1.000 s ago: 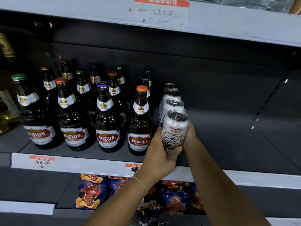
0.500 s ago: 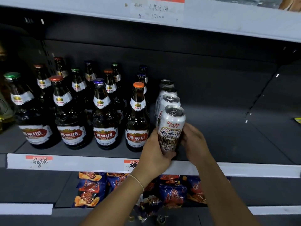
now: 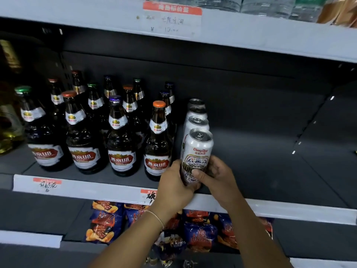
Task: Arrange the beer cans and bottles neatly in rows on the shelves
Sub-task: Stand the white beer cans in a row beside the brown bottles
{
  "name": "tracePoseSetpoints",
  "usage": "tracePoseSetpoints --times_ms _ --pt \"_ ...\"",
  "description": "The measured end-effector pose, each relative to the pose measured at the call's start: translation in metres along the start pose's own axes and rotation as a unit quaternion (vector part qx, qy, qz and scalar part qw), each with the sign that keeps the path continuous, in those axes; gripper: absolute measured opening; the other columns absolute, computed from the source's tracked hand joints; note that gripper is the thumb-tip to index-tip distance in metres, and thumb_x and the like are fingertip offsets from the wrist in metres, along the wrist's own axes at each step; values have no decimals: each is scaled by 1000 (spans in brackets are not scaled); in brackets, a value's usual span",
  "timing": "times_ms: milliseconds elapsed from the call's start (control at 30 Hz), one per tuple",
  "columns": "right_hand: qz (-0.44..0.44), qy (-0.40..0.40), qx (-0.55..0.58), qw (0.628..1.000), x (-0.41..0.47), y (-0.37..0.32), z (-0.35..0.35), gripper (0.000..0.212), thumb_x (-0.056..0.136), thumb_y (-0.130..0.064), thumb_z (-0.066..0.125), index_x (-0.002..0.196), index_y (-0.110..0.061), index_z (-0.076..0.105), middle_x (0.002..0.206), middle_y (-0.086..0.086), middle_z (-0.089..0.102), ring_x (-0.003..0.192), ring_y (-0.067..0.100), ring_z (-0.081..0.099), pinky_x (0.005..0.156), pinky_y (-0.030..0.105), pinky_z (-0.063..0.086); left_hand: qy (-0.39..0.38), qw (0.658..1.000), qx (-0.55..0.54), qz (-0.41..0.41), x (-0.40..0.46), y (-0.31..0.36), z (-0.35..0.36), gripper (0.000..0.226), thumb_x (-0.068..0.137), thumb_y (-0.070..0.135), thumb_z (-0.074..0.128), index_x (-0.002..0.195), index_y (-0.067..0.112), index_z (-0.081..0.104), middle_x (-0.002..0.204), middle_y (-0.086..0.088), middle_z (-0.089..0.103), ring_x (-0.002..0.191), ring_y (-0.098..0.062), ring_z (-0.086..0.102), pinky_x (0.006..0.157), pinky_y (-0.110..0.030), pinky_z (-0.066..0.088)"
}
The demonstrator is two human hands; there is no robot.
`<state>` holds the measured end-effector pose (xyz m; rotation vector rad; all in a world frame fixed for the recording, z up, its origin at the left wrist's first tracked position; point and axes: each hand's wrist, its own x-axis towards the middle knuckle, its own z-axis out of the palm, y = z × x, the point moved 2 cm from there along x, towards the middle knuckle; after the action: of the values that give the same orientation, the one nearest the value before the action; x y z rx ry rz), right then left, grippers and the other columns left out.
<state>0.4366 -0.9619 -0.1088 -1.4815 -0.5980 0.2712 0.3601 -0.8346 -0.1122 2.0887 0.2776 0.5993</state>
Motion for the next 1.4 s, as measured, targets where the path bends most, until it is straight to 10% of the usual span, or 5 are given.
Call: tracePoseSetpoints --times_ms 1200,1400 --pt "-34 12 -95 995 -3 5 4 37 88 -24 75 116 -41 59 114 -8 72 106 8 68 92 33 56 -10 997 63 39 -5 6 -6 44 79 30 75 118 20 59 103 10 64 89 -1 54 69 3 35" --pt "-39 45 -93 994 -11 -10 10 53 86 -23 77 131 -32 53 121 -12 69 112 8 66 94 36 54 -38 991 107 73 2 -1 -28 27 83 28 70 104 12 65 92 -2 69 82 -15 63 74 -32 52"
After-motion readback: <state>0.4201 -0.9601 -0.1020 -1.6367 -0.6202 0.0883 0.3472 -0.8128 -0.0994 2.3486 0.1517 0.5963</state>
